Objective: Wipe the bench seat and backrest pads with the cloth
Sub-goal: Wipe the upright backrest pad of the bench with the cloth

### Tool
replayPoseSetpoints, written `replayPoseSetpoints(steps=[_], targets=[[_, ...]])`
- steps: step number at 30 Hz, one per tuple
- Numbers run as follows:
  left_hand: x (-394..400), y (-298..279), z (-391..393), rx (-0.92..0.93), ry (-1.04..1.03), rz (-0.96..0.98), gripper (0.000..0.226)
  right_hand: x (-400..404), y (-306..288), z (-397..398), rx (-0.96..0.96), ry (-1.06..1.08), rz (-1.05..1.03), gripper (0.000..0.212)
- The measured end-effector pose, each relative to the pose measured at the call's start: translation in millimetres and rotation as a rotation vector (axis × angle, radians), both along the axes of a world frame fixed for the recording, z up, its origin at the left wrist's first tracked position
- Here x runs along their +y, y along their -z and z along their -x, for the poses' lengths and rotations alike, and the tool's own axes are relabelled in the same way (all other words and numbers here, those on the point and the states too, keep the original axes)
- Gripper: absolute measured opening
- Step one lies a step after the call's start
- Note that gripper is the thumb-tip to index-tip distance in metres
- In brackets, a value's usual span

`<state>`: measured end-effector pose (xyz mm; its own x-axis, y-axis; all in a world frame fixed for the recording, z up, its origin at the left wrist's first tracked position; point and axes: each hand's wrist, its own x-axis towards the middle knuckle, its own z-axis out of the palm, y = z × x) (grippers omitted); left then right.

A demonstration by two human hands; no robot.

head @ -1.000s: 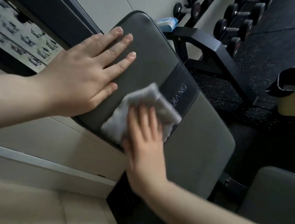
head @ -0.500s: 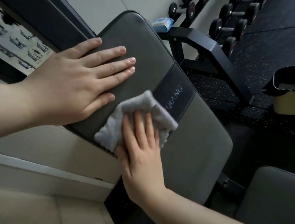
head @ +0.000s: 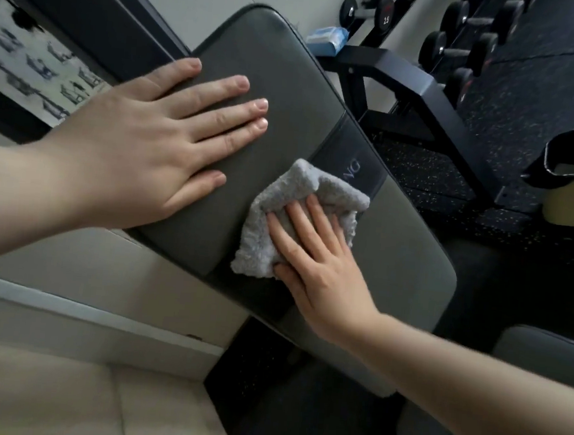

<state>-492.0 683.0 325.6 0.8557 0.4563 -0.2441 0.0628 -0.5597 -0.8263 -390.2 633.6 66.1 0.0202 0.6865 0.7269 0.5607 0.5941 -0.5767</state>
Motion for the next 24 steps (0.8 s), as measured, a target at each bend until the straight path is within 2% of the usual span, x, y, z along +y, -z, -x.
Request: replayPoseSetpoints(steps=[2,3,6,8,10,13,16,19,21,24], targets=[[0.9,-0.2,0.4,0.032,0.007,-0.017,0.06,20.0,1.4,-24.3,-0.102,0.015,-0.048,0.055],[1.5,-0.5,1.2,0.042,0.01,-0.028,0.06,32.6,-3.0,-34.7,-0.042,0.042,-0.002,0.056],[1.7,-1.4,0.5,0.066,0.021,-0.031,0.063,56.2,-26.4,-41.9,0.329,0.148,0.206,0.058],[1.3,-2.7,-1.2,0.068,0.021,-0.017,0.067,43.9,-33.1,-18.3,0.437,0.167,0.246,0.059],[1.1,-3.7,-2.4,0.067,0.026,-0.007,0.069,6.3,-27.9,18.4,0.439,0.109,0.233,0.062],[1.0,-1.9,-3.1,0.052,0.039,0.002,0.069,-51.1,-3.5,58.7,0.296,-0.004,0.2,0.061],[1.5,1.0,-2.5,0.03,0.055,0.008,0.069,-30.2,5.6,33.3,0.191,0.013,0.177,0.056],[3.1,2.0,-0.2,0.048,0.067,-0.022,0.069,2.2,-14.4,8.7,0.396,0.046,0.267,0.055],[1.6,6.0,-0.1,0.067,0.067,-0.057,0.07,0.5,-21.8,20.6,0.506,0.079,0.291,0.057],[-3.8,19.0,-1.8,0.045,0.051,-0.112,0.07,-38.5,-4.7,59.2,0.526,0.092,0.294,0.061]])
